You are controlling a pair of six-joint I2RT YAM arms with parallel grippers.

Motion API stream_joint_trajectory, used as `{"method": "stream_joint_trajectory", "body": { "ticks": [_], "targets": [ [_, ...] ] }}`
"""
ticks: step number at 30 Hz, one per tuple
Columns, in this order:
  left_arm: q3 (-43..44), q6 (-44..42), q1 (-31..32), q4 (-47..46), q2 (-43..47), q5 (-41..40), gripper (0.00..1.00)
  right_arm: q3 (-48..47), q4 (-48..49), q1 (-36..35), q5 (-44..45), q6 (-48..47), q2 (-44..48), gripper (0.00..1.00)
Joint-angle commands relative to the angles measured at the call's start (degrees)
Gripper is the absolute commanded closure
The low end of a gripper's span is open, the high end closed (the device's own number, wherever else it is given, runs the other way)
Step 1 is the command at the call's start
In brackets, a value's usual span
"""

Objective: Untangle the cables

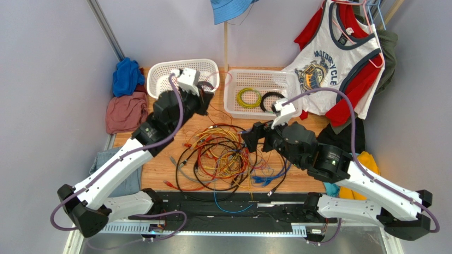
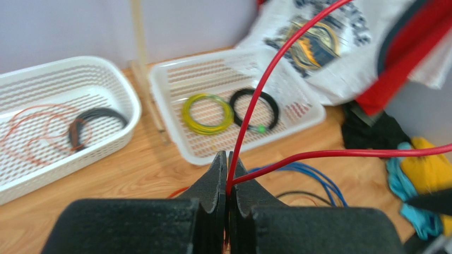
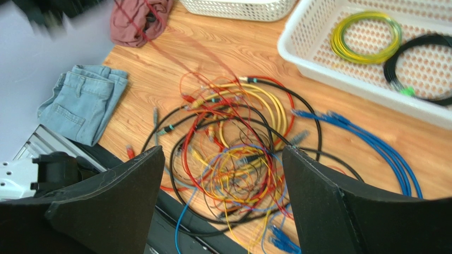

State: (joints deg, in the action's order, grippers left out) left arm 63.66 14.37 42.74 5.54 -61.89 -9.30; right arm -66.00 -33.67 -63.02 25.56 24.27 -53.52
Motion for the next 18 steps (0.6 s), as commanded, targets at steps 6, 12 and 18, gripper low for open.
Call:
{"method": "stream_joint_trajectory", "body": {
  "ticks": [6, 12, 18],
  "targets": [
    [29.91, 6.73, -16.54, 16.08, -15.34, 0.26, 1.00, 16.06, 8.62, 0.10, 3.18, 4.47, 18.53, 0.18],
    [58.12, 1.90, -18.74, 21.52, -31.67, -3.79, 1.00, 21.78, 10.20, 0.18, 3.53, 3.41, 21.61, 0.19],
    [76.60, 0.74, -23.22, 23.29, -46.37, -5.11, 1.00, 26.44, 11.79, 0.18, 0.98, 4.38, 21.26, 0.20]
  ]
}}
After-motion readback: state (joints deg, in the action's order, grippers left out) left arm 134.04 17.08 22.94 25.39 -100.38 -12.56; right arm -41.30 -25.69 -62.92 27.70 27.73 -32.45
